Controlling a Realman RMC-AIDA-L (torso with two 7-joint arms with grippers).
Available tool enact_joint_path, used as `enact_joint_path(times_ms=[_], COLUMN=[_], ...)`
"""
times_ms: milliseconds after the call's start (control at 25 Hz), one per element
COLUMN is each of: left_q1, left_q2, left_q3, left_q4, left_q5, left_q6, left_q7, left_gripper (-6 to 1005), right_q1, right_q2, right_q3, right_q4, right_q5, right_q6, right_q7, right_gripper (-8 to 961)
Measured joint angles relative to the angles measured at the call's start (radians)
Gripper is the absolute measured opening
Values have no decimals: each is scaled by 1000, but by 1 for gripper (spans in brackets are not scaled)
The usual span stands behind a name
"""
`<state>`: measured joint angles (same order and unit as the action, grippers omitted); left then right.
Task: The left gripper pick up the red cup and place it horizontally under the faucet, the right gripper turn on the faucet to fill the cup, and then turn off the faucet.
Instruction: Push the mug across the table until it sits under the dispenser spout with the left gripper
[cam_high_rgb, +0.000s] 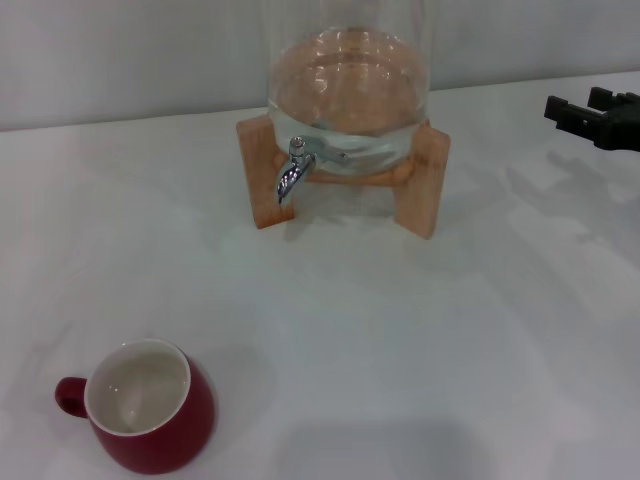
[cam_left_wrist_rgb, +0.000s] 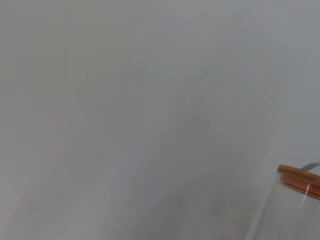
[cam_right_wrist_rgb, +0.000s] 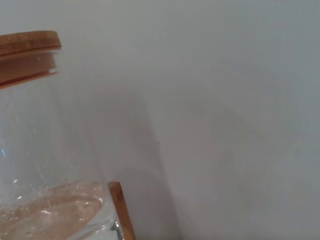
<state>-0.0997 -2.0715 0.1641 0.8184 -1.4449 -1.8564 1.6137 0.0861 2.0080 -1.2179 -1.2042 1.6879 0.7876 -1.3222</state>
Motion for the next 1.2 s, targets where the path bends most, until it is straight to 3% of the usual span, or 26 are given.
enact_joint_path(times_ms=[1040,1200], left_q1=[-4,0], left_q2=[-1,-5], left_q3=[0,-1], left_q4=[0,-5], left_q5=[7,9], left_q6=[2,-6], left_q7=[5,111], left_gripper=[846,846], right_q1=[4,4], right_q2=[0,0], right_q3=[0,0], right_q4=[0,0], right_q5=[1,1], right_q6=[0,-1], right_q7=[0,0], right_gripper=[735,735])
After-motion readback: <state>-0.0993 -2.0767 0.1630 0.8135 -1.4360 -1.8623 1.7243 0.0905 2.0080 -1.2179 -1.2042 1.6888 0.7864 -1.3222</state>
